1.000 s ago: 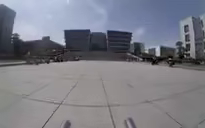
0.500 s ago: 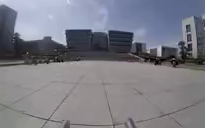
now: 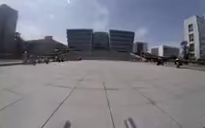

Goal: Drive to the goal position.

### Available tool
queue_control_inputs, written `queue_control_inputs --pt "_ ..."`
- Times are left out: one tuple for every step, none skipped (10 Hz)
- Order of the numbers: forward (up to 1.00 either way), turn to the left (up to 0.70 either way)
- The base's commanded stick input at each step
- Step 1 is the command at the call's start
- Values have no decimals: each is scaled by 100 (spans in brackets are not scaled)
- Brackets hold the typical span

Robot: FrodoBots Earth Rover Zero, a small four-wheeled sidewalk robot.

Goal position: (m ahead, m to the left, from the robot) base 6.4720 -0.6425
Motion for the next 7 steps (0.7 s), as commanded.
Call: queue_control_inputs --pt "85 -15" --pt "85 -21" --pt "85 -27" --pt "85 -33" --pt "85 -12" --pt "85 0" --pt "85 0"
